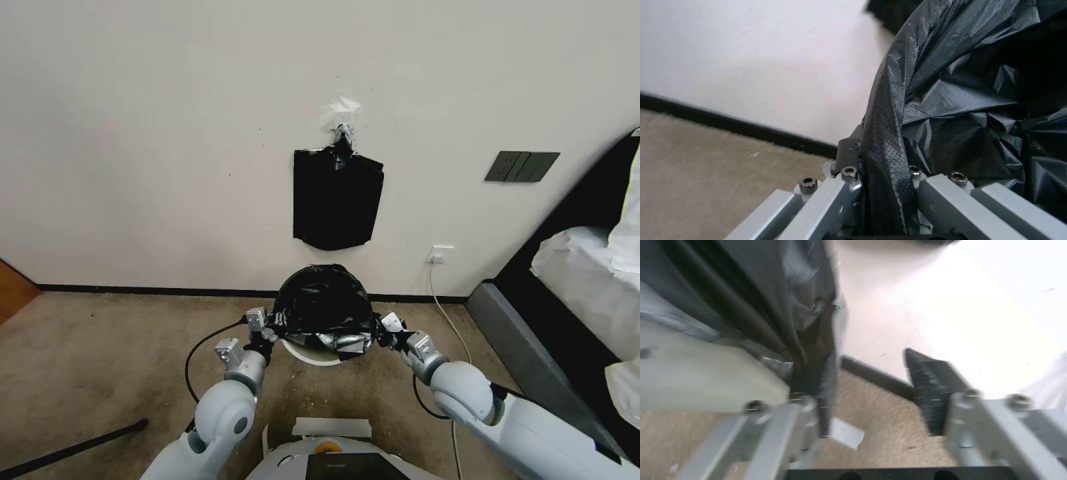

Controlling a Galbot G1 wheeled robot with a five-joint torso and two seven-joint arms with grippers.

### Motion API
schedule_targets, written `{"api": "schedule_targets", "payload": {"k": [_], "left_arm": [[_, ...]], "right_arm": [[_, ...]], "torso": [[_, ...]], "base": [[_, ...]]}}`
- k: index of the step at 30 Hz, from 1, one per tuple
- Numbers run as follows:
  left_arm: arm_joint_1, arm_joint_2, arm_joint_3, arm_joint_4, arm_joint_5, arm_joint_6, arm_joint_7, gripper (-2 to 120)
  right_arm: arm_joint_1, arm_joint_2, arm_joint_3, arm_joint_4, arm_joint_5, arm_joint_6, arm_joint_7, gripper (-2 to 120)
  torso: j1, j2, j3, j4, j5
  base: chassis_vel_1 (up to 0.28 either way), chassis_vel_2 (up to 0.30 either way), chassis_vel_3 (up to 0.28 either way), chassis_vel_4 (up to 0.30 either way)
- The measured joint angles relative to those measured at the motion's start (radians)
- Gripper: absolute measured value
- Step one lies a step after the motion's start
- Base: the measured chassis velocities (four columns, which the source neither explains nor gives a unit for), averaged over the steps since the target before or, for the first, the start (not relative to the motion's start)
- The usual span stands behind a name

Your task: Place a trash bag onto the trash bin.

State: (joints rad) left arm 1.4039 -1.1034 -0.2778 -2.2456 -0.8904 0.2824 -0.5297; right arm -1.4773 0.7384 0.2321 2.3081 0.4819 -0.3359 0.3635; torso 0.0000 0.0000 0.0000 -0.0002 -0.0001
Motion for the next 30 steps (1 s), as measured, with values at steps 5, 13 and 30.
{"api": "schedule_targets", "payload": {"k": [5,13,30], "left_arm": [[-0.010,0.010,-0.024,0.003,-0.039,0.021,-0.039,1],[0.005,0.034,-0.033,-0.029,-0.048,0.058,-0.054,1],[0.049,-0.020,0.032,-0.033,0.070,0.085,-0.031,1]], "right_arm": [[-0.090,0.030,0.087,0.049,-0.060,0.042,-0.022,64],[-0.322,0.026,0.140,0.177,-0.303,0.206,-0.293,98],[-0.283,0.030,0.036,0.142,-0.525,0.207,-0.369,81]], "torso": [[0.000,0.000,0.000,0.0001,0.0001],[0.000,0.000,0.000,0.0001,0.0000],[0.000,0.000,0.000,0.0003,0.0002]], "base": [[0.000,0.000,0.000,0.000],[0.000,0.000,0.000,0.000],[0.000,0.000,0.000,0.000]]}}
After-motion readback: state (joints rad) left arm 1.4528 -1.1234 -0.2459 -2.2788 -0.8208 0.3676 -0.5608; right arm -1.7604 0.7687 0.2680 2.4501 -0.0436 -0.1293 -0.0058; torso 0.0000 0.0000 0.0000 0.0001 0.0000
